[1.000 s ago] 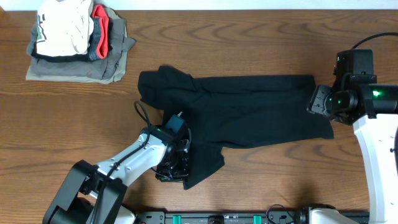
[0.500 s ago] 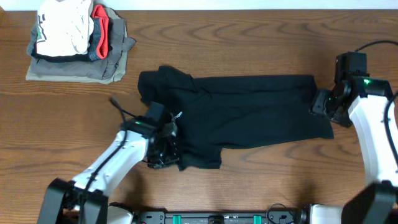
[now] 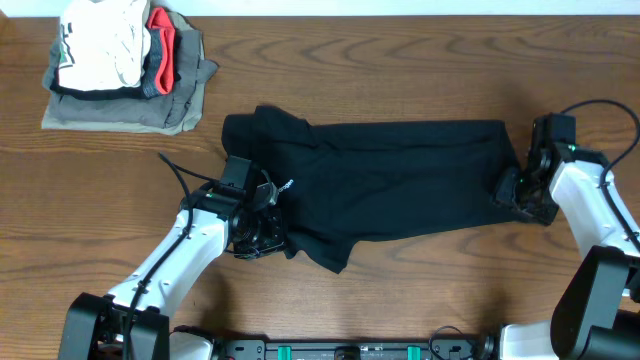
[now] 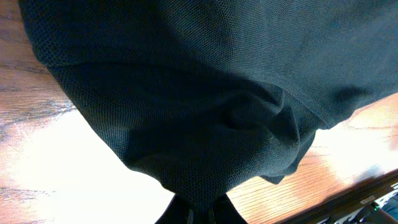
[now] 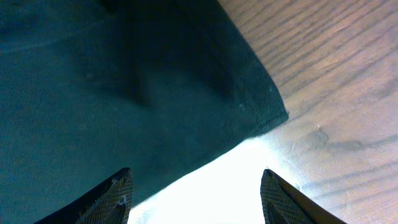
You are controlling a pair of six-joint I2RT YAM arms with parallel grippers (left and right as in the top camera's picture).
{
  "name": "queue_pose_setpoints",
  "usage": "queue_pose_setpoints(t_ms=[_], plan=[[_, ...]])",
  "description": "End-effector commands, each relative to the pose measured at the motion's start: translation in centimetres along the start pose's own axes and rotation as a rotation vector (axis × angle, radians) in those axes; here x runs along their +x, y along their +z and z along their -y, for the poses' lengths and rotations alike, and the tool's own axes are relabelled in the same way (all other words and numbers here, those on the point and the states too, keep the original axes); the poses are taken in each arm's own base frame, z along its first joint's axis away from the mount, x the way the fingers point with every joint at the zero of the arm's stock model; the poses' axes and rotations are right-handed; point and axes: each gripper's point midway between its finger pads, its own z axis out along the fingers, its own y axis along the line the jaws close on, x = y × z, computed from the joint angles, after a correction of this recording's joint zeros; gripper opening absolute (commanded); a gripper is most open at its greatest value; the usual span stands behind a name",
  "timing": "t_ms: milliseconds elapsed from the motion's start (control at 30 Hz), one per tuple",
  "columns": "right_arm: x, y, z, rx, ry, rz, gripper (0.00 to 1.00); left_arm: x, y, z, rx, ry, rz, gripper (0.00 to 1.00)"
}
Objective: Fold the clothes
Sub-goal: 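Grasp the shirt's right end with the right gripper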
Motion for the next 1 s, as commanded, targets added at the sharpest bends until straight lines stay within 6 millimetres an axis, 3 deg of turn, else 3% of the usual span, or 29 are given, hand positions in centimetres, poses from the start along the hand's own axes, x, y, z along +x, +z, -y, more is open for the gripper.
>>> queue_pose_setpoints(t_ms=[0,333,700,767,900,967], plan=[[0.6,1.2,0.5,0.000,-0.019,-0.007,0.63,-0.8,-0.4,0.3,0.001,0.020,0.030,0.06],[1.5,4.4,1.4,0.028,0.023,0.054,0.61,-1.4,-0.4,0.6,0.012,0.038,0.053,0.06],[0.9,5.4,2.8,0.039,0.135,0.113,0.55,-1.6,-0.5,0.2,-0.011,0.037,0.065,0.06],[0.8,5.5,2.9,0.038,0.149,0.117,0.47,-1.6,-0.5,0.2,-0.011,0.037,0.065,0.06],[0.9,5.5,3.1,0.041,0.162,0.108,0.14,-1.7,-0.5,0.0,-0.022,0.036,0.071,0.06],[1.2,5.5,3.2,0.039,0.180,0.096,0.04,-1.8,-0.5,-0.2,-0.028,0.034,0.076,0.06]])
